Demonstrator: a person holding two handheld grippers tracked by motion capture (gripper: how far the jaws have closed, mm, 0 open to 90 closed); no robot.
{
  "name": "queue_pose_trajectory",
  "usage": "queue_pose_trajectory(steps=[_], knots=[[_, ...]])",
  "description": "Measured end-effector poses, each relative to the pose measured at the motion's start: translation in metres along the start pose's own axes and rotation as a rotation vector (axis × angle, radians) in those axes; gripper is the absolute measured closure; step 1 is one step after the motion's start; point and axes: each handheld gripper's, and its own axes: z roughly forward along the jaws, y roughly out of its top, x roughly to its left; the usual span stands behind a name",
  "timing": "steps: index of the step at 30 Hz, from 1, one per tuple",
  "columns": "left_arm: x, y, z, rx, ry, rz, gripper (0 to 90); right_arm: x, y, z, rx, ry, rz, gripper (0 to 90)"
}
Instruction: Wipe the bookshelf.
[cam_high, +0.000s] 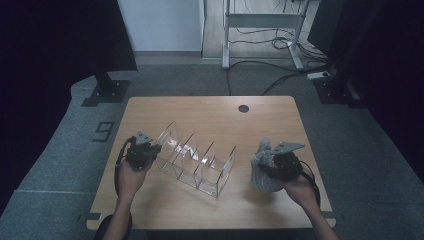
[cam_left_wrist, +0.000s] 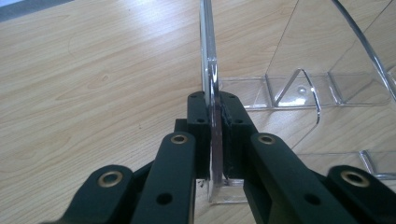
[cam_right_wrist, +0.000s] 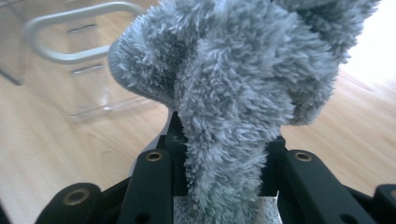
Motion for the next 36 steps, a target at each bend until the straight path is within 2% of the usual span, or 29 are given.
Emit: queue_pose_trajectory(steps=[9,16,22,30,36], knots=[[0.000,0.000,0.000,0.000,-0.003,0.002,84.0,-0.036,-0.011,-0.018,0.003,-0.100,0.068,65.1],[0.001,0.000,0.000,-0.001,-0.005,0.004,84.0,-0.057,-0.022,-0.021,0.011,-0.161,0.118,65.0],[0.001,0.000,0.000,-0.002,-0.005,0.004,84.0,-0.069,-0.036,-0.009,0.038,-0.192,0.141,64.4],[0.001,0.000,0.000,-0.001,-0.005,0.005,84.0,-0.077,-0.053,0.015,0.059,-0.190,0.176,63.2],[0.001,0.000,0.000,-0.001,-0.007,0.005,83.9,-0.080,-0.065,0.033,0.095,-0.186,0.202,61.6]])
